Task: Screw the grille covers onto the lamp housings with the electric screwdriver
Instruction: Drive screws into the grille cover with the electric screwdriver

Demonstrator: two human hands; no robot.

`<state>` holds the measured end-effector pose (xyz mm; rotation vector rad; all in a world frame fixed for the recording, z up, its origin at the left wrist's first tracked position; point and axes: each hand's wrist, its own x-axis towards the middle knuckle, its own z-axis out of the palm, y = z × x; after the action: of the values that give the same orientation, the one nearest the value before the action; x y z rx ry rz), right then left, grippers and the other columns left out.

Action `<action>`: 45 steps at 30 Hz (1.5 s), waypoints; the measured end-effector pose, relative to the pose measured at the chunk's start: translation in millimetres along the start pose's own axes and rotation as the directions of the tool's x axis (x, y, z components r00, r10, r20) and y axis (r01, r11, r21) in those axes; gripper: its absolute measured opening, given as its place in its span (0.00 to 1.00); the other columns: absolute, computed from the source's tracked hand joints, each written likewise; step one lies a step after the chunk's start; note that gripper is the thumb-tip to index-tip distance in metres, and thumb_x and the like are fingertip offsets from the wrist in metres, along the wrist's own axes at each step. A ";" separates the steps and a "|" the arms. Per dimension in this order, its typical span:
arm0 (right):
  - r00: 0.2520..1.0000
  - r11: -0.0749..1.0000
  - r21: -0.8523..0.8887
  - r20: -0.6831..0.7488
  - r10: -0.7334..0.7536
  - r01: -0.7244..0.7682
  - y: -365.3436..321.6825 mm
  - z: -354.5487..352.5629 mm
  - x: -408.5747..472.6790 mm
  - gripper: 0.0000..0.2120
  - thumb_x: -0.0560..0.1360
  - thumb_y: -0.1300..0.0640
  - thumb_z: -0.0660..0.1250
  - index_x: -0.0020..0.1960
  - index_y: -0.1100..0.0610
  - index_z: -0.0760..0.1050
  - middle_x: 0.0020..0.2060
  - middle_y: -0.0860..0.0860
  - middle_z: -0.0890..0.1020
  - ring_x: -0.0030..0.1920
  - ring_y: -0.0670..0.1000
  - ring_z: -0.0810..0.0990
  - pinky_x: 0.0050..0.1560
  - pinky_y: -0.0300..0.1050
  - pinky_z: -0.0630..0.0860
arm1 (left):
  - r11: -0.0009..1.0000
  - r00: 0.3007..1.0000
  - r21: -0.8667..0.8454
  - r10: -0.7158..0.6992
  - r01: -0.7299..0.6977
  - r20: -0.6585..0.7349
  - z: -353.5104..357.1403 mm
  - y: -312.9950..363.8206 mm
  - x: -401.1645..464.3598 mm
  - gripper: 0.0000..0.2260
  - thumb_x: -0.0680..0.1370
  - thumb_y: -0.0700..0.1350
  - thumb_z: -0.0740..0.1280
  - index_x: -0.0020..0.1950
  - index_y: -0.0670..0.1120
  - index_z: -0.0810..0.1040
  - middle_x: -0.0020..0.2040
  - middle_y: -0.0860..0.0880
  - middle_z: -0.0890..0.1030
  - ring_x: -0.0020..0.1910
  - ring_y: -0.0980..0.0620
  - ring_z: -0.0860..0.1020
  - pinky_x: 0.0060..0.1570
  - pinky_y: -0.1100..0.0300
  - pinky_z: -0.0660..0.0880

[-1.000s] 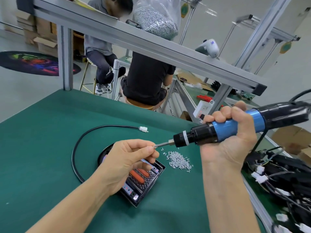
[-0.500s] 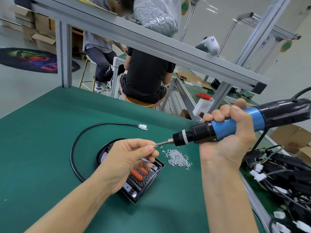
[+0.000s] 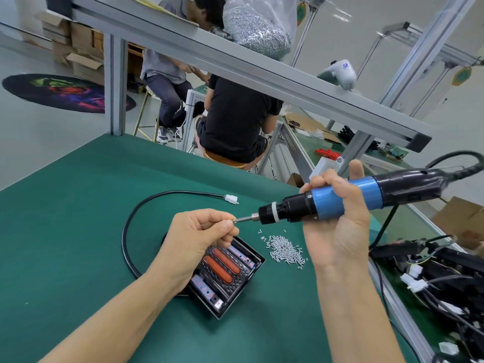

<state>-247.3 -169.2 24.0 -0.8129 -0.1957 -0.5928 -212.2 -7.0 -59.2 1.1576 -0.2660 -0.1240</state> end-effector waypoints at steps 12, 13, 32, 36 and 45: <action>1.000 0.996 0.090 -0.004 -0.025 0.025 21.5 4.9 4.1 0.20 0.73 0.68 0.59 0.58 0.49 0.71 0.33 0.46 0.73 0.35 0.45 0.75 0.48 0.41 0.73 | 0.986 0.997 0.150 0.077 -0.075 -0.010 -18.5 2.1 10.2 0.10 0.75 0.34 0.68 0.38 0.46 0.85 0.34 0.43 0.84 0.29 0.55 0.76 0.30 0.66 0.74; 1.000 0.995 0.101 0.008 -0.021 0.021 21.2 4.4 4.9 0.21 0.73 0.68 0.59 0.60 0.49 0.70 0.34 0.46 0.73 0.35 0.45 0.75 0.48 0.41 0.73 | 0.981 0.996 0.175 0.086 -0.086 0.008 -21.0 4.6 11.9 0.09 0.74 0.35 0.68 0.39 0.45 0.85 0.35 0.43 0.84 0.29 0.56 0.75 0.30 0.66 0.74; 0.998 0.995 0.095 -0.055 0.013 -0.008 39.7 -4.3 12.9 0.20 0.74 0.69 0.59 0.59 0.48 0.71 0.33 0.46 0.74 0.34 0.45 0.75 0.45 0.40 0.74 | 0.967 0.998 0.248 0.064 -0.064 0.010 -44.6 -5.4 20.3 0.15 0.66 0.48 0.73 0.52 0.52 0.83 0.47 0.51 0.85 0.46 0.56 0.79 0.49 0.65 0.76; 0.997 1.000 0.021 -0.083 0.000 0.002 46.2 -10.2 16.7 0.22 0.74 0.70 0.59 0.60 0.48 0.70 0.32 0.46 0.74 0.34 0.46 0.74 0.43 0.40 0.74 | 0.805 0.986 0.593 0.109 -0.015 -0.123 -72.5 -15.7 22.6 0.28 0.69 0.49 0.76 0.66 0.55 0.72 0.58 0.59 0.78 0.58 0.57 0.73 0.63 0.54 0.69; 0.997 0.985 -0.169 -0.068 -0.029 0.017 69.3 -15.5 24.4 0.26 0.66 0.67 0.65 0.62 0.49 0.70 0.32 0.47 0.74 0.34 0.46 0.74 0.43 0.39 0.75 | 0.496 0.971 0.838 -0.182 0.228 -0.157 -65.1 -36.1 24.2 0.51 0.61 0.65 0.76 0.76 0.58 0.50 0.73 0.47 0.64 0.74 0.49 0.55 0.73 0.50 0.46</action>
<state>-188.8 -153.6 -20.5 -0.9525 -0.0911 -0.6649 -169.8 30.7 -113.1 2.2077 -0.1302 -0.1849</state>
